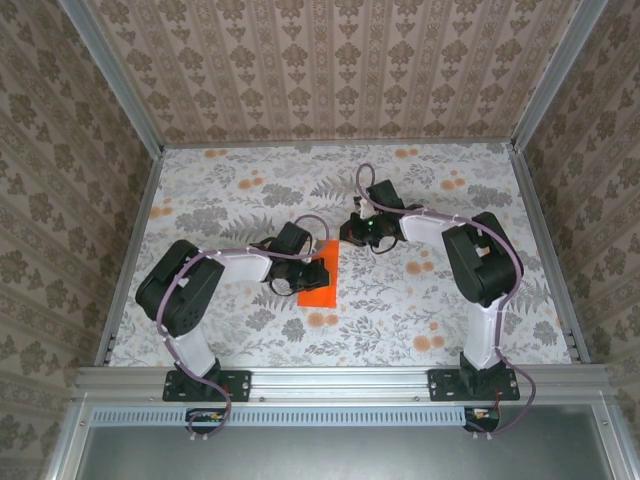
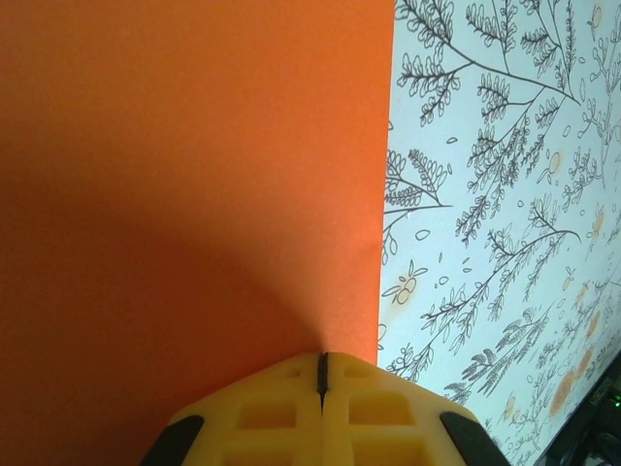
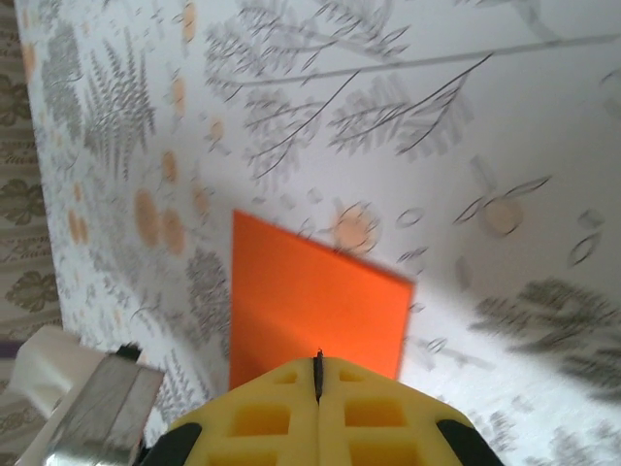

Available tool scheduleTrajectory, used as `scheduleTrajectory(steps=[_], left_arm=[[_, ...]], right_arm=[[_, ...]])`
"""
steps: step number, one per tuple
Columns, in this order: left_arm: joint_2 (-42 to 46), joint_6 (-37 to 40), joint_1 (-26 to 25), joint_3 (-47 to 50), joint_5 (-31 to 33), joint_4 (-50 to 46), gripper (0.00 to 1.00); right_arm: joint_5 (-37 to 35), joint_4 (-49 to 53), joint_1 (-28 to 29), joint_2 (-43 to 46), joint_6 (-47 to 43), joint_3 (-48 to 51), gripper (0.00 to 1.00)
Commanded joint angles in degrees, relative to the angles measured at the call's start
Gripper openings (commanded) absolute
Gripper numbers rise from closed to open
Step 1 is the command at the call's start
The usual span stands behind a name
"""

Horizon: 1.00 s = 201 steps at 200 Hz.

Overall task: Fold a paper plane with a square sheet of paper (pick it up from the middle)
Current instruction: First fold in half a square sheet of paper at the center of the table.

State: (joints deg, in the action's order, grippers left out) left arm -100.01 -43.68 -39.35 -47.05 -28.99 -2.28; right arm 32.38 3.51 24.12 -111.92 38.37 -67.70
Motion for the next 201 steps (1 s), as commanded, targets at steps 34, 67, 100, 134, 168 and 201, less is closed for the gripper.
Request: scheduleTrajectory(steps=[34, 67, 100, 134, 168, 201], left_arm=[[1.3, 1.2, -0.5, 1.4, -1.0, -0.4, 0.0], [1.9, 1.3, -0.4, 0.9, -1.0, 0.5, 0.0], [2.8, 1.4, -0.4, -0.3, -1.0, 2.3, 0.0], [2.5, -1.0, -0.4, -0.6, -1.7, 8.0, 0.0], [-1.3, 1.0, -0.7, -4.6, -1.6, 6.0, 0.0], [-4.2, 1.3, -1.2, -6.4, -1.8, 6.1, 0.0]], right_arm=[[2.4, -1.6, 2.9, -3.3, 2.1, 0.2, 0.0], [1.0, 0.6, 2.9, -5.3, 1.5, -0.4, 0.0], [-0.9, 2.7, 2.9, -6.2, 0.6, -0.4, 0.0], [-1.4, 3.3, 2.9, -7.1, 0.6, -0.4, 0.0], [-1.5, 3.3, 2.9, -7.2, 1.0, -0.1, 0.0], [-1.5, 2.9, 2.9, -7.2, 1.9, 0.3, 0.0]])
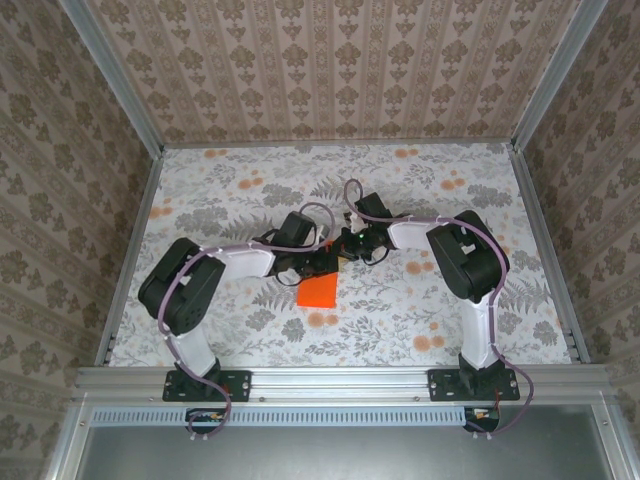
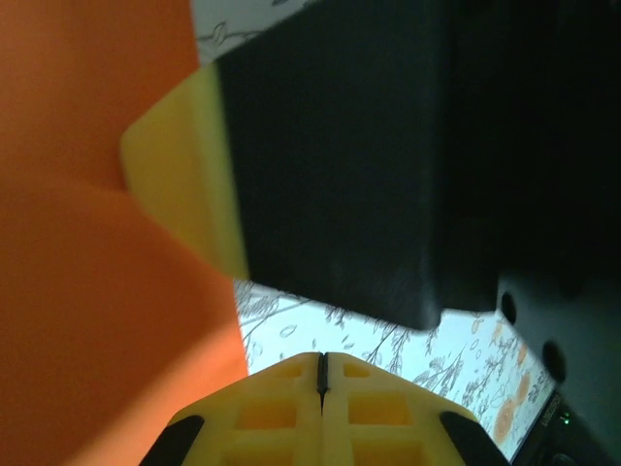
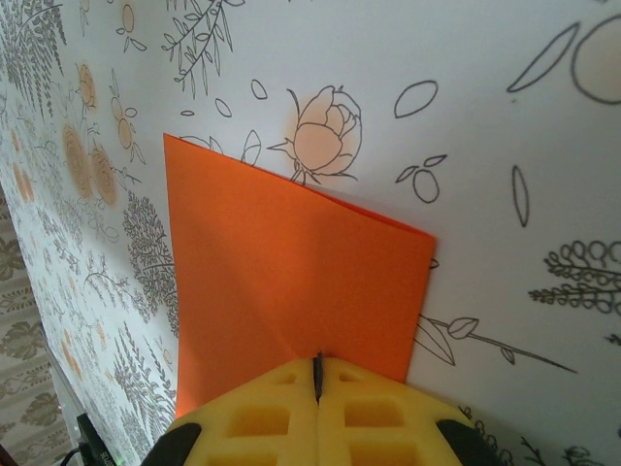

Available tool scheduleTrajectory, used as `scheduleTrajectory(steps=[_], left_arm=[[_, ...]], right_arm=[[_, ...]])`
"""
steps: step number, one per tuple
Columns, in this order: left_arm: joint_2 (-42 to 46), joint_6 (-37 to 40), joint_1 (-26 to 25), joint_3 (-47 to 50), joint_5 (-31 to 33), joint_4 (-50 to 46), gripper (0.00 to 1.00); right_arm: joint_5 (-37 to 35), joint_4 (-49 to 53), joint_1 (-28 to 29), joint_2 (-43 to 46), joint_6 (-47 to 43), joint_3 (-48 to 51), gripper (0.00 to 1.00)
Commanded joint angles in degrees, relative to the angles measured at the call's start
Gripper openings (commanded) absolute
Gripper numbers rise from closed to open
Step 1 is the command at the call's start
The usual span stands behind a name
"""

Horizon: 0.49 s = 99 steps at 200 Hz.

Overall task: Fold a paper plane with a square sheet of paper (pick it up from the middle)
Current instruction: First fold in half a square sheet of paper at the center of the table.

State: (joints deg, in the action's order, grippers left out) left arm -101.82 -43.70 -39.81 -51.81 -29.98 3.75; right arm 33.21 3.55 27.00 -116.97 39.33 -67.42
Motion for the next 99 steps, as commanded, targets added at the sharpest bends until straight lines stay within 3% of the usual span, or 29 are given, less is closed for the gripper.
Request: scheduleTrajectory(steps=[1, 99], left_arm=[[-2.4, 1.3, -0.8, -1.6, -0.7, 0.0, 0.0], [-3.8, 0.4, -2.0, 2.4, 2.4, 1.2, 0.0]], right_arm=[[-2.3, 2.8, 0.0, -2.2, 0.9, 0.1, 0.0], [-2.1, 2.2, 0.0, -2.6, 2.4, 0.8, 0.0]])
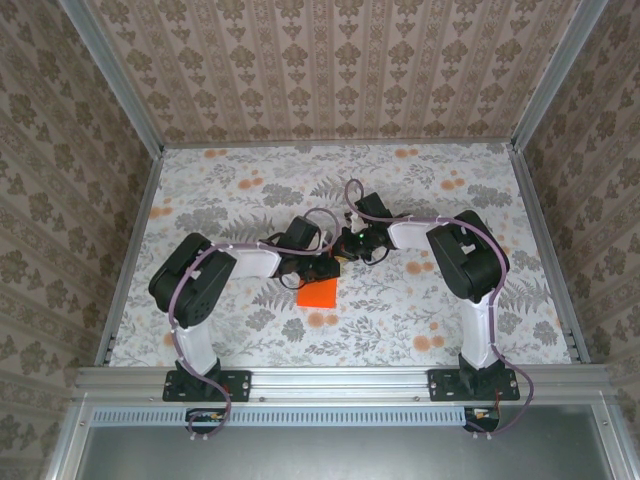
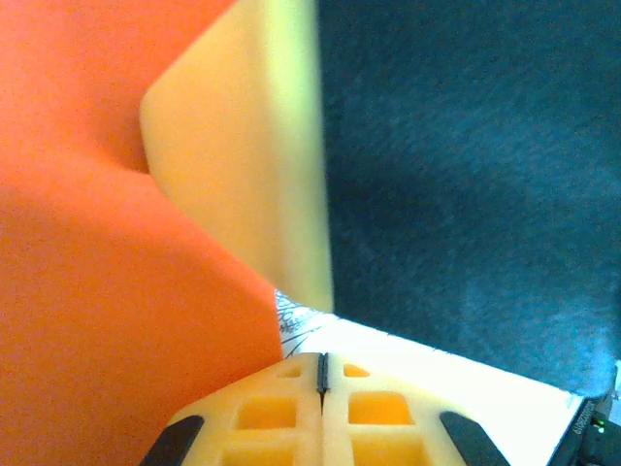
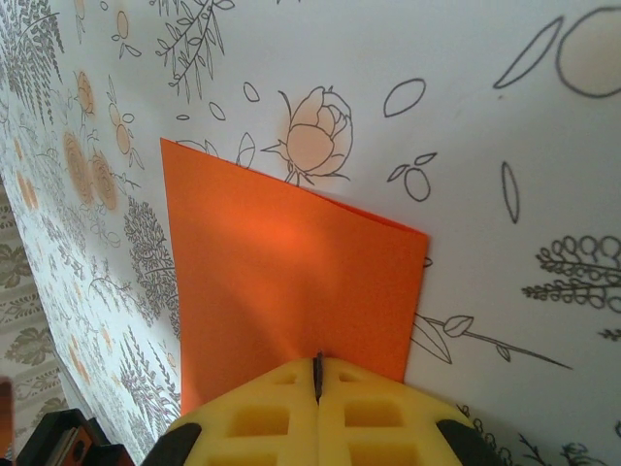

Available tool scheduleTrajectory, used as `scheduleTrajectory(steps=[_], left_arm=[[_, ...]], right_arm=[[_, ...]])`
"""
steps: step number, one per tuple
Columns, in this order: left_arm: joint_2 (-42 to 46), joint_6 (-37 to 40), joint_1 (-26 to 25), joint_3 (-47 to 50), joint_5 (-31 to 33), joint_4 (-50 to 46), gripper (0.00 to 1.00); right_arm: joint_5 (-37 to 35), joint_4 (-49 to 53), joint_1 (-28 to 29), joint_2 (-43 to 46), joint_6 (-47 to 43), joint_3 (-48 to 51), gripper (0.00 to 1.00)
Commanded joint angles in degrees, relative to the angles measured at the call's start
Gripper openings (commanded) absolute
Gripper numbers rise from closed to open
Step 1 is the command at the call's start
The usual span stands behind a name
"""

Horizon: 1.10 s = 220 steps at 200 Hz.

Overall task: Fold a paper plane with a square sheet of paper (pick it up from the middle)
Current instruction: First fold in half a square sheet of paper at the center of the table.

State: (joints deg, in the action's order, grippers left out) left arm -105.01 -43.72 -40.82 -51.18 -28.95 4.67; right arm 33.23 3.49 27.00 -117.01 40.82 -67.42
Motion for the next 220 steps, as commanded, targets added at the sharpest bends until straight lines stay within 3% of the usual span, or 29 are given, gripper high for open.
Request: scheduleTrajectory(steps=[1, 220], left_arm=[[-0.5, 0.5, -1.0, 1.9, 1.4, 0.3, 0.0], [7.0, -6.8, -8.9, 14.0, 4.9, 4.2, 0.0]], right_arm=[[-2.1, 2.3, 0.0, -2.6, 0.9, 0.8, 0.0], [-2.6, 3.7, -0.4, -4.5, 1.1, -0.6, 0.0]])
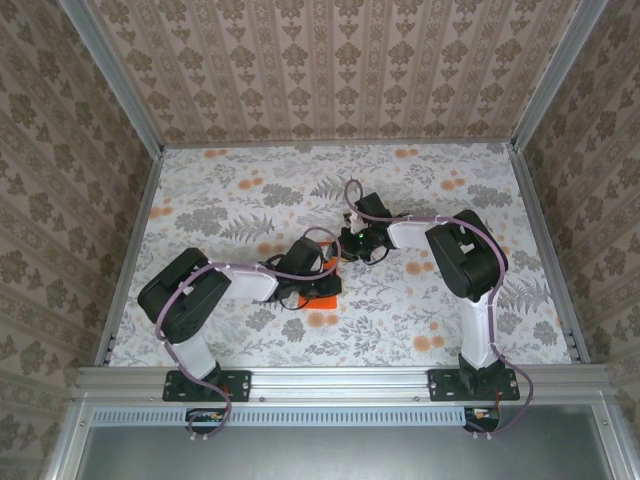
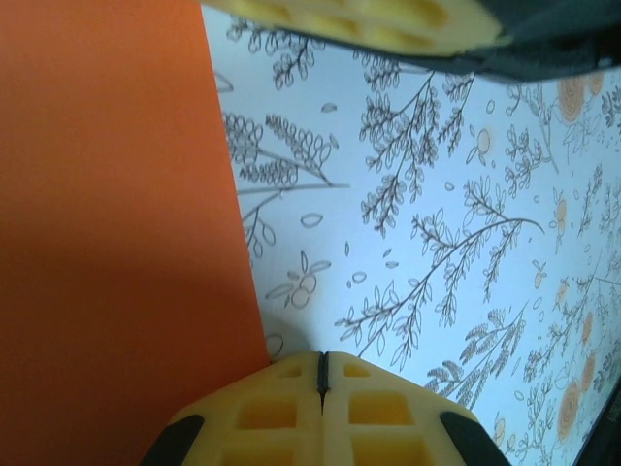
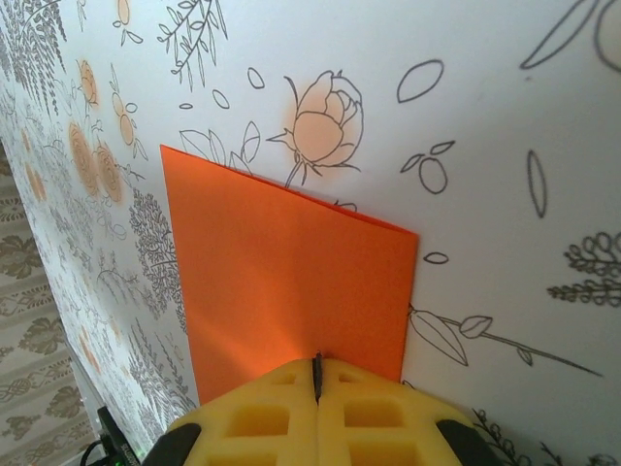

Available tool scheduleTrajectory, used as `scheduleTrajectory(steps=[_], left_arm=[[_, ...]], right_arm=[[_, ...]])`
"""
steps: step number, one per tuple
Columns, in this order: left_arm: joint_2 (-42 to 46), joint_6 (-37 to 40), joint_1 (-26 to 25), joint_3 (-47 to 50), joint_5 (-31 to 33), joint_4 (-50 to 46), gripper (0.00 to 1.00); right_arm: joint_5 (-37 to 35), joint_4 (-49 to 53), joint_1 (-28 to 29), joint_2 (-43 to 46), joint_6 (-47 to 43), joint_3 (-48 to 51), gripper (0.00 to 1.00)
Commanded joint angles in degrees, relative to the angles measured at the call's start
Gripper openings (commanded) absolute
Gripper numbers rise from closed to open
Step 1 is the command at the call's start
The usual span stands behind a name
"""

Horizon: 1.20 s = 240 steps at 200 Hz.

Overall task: Fold a paper plane with a square sheet of paper (pick it up from the middle)
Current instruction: First fold in half a square sheet of paper at the center of the table.

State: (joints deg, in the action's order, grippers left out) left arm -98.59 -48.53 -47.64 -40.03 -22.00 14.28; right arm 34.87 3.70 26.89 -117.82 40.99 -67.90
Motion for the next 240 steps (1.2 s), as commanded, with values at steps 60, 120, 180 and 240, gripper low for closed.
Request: scheduleTrajectory(steps=[60, 120, 180, 240], left_arm=[[2.3, -3.8, -3.9, 5.3, -1.2, -4.8, 0.0], [4.5, -6.1, -6.7, 7.1, 0.4, -4.4, 0.0], [14.6, -5.3, -7.8, 4.6, 4.1, -13.3, 0.0], [23.9, -3.2, 4.2, 3.9, 3.2, -21.3, 0.18]], right_arm=[[-4.3, 3.7, -0.5, -3.8, 0.7, -0.2, 0.0], [-4.0, 4.2, -0.5, -4.2, 0.1, -1.0, 0.0], [-2.8, 11.6, -0.8, -3.0, -6.0, -6.1, 0.0], [-0.7, 10.9, -0.6, -0.1, -4.9, -7.8, 0.01]])
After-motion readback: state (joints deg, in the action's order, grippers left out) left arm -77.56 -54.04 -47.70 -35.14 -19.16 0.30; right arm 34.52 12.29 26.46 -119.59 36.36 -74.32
